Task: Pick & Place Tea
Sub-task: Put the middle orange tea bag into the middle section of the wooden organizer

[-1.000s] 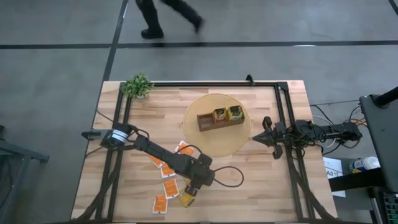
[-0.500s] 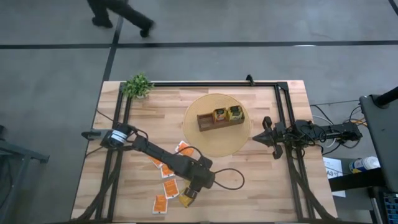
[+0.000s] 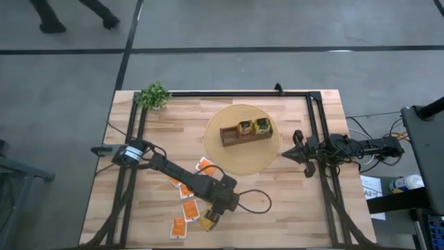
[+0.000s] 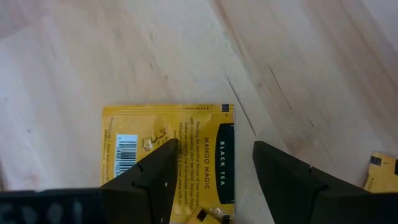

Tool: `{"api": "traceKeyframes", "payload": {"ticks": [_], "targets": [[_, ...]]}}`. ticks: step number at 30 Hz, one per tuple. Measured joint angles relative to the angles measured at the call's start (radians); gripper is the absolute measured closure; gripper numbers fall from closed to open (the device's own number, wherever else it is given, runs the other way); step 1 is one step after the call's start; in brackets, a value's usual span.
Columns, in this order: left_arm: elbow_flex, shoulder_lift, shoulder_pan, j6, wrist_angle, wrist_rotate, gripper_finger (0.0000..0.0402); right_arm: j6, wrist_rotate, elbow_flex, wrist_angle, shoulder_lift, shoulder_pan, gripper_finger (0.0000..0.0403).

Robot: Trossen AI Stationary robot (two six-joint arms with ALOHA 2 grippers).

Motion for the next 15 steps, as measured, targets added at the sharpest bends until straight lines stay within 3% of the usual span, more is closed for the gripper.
{"api": "traceKeyframes", "payload": {"ticks": [9, 12, 15], "targets": [[-0.01, 0.003, 0.002, 0.001, 0.009, 0.001, 0.0207, 0.0, 0.0, 0.0, 0.0, 0.0, 0.0, 0.0394], [-0.017, 0.003, 0.001, 0.002, 0.01, 0.002, 0.0243, 0.0, 0.0, 0.0, 0.0, 0.0, 0.0, 0.0394], [-0.017, 0.003, 0.001, 0.002, 0.009, 0.011, 0.0304, 0.0, 0.0, 0.0, 0.0, 0.0, 0.0, 0.0394]]}}
